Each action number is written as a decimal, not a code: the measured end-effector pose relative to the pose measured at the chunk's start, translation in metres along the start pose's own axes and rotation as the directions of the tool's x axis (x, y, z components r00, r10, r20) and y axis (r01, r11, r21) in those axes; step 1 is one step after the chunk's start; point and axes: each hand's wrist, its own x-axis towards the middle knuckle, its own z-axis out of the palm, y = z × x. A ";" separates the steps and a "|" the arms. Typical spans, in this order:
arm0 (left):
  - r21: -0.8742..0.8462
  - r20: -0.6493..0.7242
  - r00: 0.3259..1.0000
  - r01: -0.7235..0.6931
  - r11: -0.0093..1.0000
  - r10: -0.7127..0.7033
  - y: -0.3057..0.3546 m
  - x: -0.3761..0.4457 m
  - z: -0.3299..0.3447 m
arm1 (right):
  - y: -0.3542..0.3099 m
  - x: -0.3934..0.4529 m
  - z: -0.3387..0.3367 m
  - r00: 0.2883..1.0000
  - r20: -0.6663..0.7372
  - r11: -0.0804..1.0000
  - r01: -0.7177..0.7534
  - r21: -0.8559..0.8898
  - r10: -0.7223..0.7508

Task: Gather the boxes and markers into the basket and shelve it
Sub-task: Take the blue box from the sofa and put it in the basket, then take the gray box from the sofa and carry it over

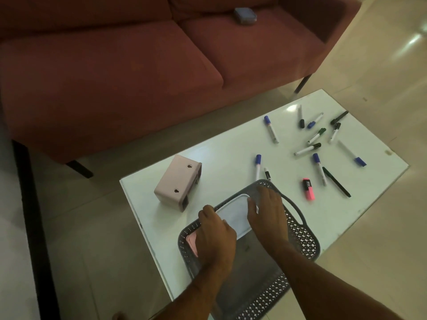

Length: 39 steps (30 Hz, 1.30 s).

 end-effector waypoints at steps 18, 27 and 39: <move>0.457 -0.248 0.844 -0.331 0.826 0.476 -0.040 0.179 -0.267 | -0.274 0.106 -0.011 0.970 0.015 0.956 0.240 -0.169 -0.241; 0.507 -0.288 0.835 -0.282 0.815 0.468 -0.021 0.260 -0.396 | -0.385 0.182 -0.048 0.954 -0.018 0.941 0.291 -0.173 -0.299; 0.555 -0.148 0.821 -0.392 0.733 0.551 0.093 0.439 -0.455 | -0.430 0.374 -0.068 0.987 -0.027 0.956 0.145 -0.256 -0.157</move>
